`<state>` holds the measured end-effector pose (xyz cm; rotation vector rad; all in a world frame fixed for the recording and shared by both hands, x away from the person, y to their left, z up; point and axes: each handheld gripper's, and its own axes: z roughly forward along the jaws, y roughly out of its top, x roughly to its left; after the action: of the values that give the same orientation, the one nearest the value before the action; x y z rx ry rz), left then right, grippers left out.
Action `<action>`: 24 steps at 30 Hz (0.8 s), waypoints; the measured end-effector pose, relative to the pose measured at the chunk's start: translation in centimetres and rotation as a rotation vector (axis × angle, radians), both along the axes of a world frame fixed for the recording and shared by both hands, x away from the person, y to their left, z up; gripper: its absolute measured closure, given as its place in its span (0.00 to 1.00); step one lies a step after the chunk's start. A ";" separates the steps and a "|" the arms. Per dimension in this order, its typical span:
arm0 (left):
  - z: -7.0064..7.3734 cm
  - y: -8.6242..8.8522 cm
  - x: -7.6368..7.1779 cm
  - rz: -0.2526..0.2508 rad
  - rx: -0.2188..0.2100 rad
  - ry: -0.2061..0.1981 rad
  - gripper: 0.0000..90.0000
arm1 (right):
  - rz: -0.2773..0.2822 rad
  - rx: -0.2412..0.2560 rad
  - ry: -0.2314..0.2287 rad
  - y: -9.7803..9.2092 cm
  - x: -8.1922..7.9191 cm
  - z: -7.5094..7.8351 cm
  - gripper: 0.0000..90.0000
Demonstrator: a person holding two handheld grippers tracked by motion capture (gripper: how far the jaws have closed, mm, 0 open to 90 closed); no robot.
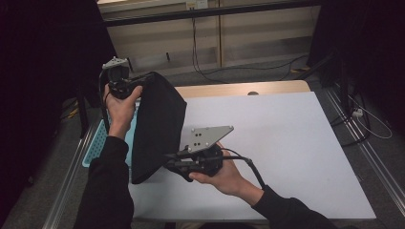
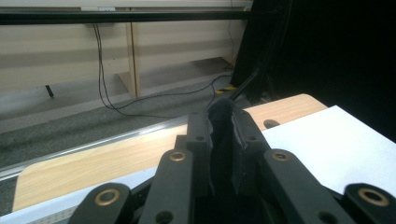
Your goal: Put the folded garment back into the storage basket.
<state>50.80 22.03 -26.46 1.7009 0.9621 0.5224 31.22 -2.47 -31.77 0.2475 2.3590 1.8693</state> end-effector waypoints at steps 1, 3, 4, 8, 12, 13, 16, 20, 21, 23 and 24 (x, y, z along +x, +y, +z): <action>0.0 0.2 -0.1 0.001 0.002 -0.004 0.88 | 0.002 0.002 -0.004 0.1 0.1 0.0 0.94; 0.1 0.6 -0.1 0.007 0.009 -0.005 0.88 | 0.008 0.003 -0.001 0.4 0.3 0.0 0.94; 0.1 0.8 -0.1 0.011 0.011 -0.004 0.88 | 0.010 0.001 0.001 0.6 0.3 0.0 0.94; 0.1 1.9 0.2 0.026 0.014 -0.002 0.88 | 0.014 -0.002 0.006 1.2 0.7 -0.1 0.94; -0.3 2.6 0.7 0.037 0.021 0.004 0.88 | 0.018 -0.004 0.008 2.0 1.1 -0.3 0.94; -0.4 2.7 0.9 0.040 0.014 0.008 0.88 | 0.016 -0.005 0.006 2.2 1.2 -0.3 0.94; -0.7 3.2 1.2 0.049 0.025 0.019 0.89 | 0.013 -0.002 0.005 2.8 1.6 -0.3 0.94; -0.8 3.9 1.5 0.055 0.025 0.022 0.88 | 0.018 -0.001 0.008 3.6 2.1 -0.5 0.94; -0.8 4.1 1.6 0.054 0.024 0.022 0.88 | 0.017 -0.004 0.010 3.9 2.3 -0.6 0.94; -0.8 4.5 1.9 0.058 0.015 0.026 0.88 | 0.013 -0.002 0.015 4.3 2.5 -0.8 0.94; -0.8 4.6 2.0 0.058 0.016 0.029 0.88 | 0.011 -0.002 0.018 4.5 2.6 -0.8 0.94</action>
<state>52.81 26.62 -27.30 1.7027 1.0328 0.5463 33.84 2.03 -32.57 0.2526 2.3785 1.8770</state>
